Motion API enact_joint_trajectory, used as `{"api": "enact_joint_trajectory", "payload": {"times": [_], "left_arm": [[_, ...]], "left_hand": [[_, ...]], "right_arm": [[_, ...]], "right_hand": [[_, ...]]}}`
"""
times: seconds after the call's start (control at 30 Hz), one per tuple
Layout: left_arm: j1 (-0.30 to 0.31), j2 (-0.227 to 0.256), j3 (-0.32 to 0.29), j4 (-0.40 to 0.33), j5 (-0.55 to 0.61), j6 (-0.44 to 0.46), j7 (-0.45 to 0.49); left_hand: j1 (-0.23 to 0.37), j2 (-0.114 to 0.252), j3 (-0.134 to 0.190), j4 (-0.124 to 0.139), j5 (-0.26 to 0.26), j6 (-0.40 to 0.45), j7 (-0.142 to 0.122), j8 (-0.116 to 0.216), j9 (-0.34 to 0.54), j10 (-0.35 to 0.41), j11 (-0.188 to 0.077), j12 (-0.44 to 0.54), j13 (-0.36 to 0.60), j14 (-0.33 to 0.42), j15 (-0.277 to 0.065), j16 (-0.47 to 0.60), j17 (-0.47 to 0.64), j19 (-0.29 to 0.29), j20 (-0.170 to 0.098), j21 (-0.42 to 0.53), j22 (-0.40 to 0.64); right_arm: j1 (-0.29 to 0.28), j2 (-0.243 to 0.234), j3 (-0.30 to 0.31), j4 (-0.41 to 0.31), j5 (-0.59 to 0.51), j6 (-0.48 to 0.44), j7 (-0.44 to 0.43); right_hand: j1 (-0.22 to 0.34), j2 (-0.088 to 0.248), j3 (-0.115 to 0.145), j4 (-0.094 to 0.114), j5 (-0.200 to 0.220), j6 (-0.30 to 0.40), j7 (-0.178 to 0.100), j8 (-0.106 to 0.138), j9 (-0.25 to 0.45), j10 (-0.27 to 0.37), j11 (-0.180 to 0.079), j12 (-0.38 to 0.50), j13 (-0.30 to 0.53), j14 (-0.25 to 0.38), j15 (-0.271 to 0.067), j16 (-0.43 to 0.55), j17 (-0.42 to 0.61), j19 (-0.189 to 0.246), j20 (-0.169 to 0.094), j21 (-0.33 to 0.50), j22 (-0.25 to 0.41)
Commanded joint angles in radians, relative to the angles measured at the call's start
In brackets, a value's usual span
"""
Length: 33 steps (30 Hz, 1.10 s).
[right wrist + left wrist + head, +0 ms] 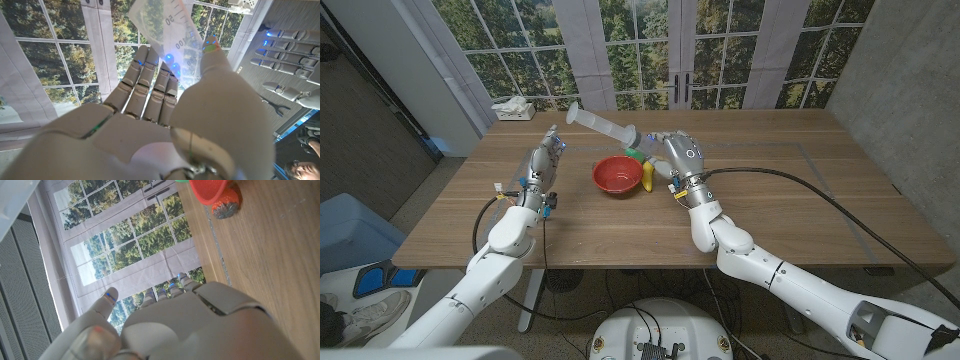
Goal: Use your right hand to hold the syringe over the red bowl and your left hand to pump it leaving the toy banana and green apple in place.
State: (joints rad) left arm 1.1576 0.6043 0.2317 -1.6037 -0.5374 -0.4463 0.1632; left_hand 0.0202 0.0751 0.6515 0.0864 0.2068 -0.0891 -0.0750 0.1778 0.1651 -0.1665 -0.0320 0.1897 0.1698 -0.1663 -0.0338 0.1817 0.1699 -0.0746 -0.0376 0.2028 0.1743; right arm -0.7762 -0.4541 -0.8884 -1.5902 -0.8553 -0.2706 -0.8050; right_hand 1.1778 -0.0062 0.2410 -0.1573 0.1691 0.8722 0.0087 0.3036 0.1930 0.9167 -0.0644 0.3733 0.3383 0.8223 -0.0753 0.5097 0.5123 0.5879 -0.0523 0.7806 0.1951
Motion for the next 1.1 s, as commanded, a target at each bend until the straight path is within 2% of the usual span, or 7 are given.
{"api": "enact_joint_trajectory", "payload": {"times": [0.03,0.27,0.6,1.1], "left_arm": [[0.02,0.001,-0.013,-0.01,0.016,-0.013,0.015],[0.032,0.002,-0.023,-0.014,0.017,-0.013,0.023],[0.043,0.003,-0.033,-0.019,0.022,-0.018,0.029],[0.061,0.018,-0.054,-0.051,0.081,0.004,0.085]], "left_hand": [[0.009,0.071,0.002,-0.009,0.0,0.001,0.001,0.001,0.005,0.002,-0.002,0.003,0.005,-0.023,-0.041,-0.003,0.002,0.005,-0.071,-0.004,0.002],[0.009,0.07,0.003,-0.011,0.0,0.002,-0.002,0.001,0.005,0.002,-0.002,0.003,0.005,-0.022,-0.042,-0.003,0.002,0.004,-0.059,-0.005,0.002],[0.009,0.07,0.004,-0.012,0.0,0.002,-0.004,0.001,0.005,0.002,-0.002,0.002,0.005,-0.023,-0.043,-0.003,0.002,0.003,-0.059,-0.005,0.002],[0.009,0.07,0.005,-0.014,-0.001,0.002,-0.004,0.001,0.005,0.002,-0.003,0.002,0.005,-0.023,-0.043,-0.004,0.002,0.003,-0.06,-0.005,0.002]], "right_arm": [[0.023,0.045,-0.019,0.025,0.004,-0.006,-0.026],[0.029,0.061,-0.029,0.028,0.009,-0.018,-0.024],[0.055,0.097,-0.048,0.056,0.019,-0.021,-0.028],[0.098,0.144,-0.076,0.116,0.05,0.002,-0.04]], "right_hand": [[0.121,0.124,0.005,-0.001,0.007,0.258,-0.152,0.002,0.004,0.122,-0.111,0.004,0.008,0.039,-0.16,-0.002,0.004,-0.006,-0.094,0.007,0.002],[0.122,0.123,0.005,-0.002,0.007,0.258,-0.151,0.0,0.005,0.126,-0.111,0.002,0.009,0.038,-0.161,-0.007,0.005,-0.008,-0.092,0.015,0.001],[0.122,0.122,0.004,-0.003,0.007,0.26,-0.149,-0.003,0.005,0.13,-0.109,0.0,0.011,0.039,-0.161,-0.011,0.008,-0.011,-0.089,0.024,0.0],[0.121,0.121,0.004,-0.003,0.008,0.262,-0.146,-0.007,0.005,0.135,-0.104,-0.003,0.015,0.042,-0.16,-0.017,0.013,-0.015,-0.086,0.037,-0.001]]}}
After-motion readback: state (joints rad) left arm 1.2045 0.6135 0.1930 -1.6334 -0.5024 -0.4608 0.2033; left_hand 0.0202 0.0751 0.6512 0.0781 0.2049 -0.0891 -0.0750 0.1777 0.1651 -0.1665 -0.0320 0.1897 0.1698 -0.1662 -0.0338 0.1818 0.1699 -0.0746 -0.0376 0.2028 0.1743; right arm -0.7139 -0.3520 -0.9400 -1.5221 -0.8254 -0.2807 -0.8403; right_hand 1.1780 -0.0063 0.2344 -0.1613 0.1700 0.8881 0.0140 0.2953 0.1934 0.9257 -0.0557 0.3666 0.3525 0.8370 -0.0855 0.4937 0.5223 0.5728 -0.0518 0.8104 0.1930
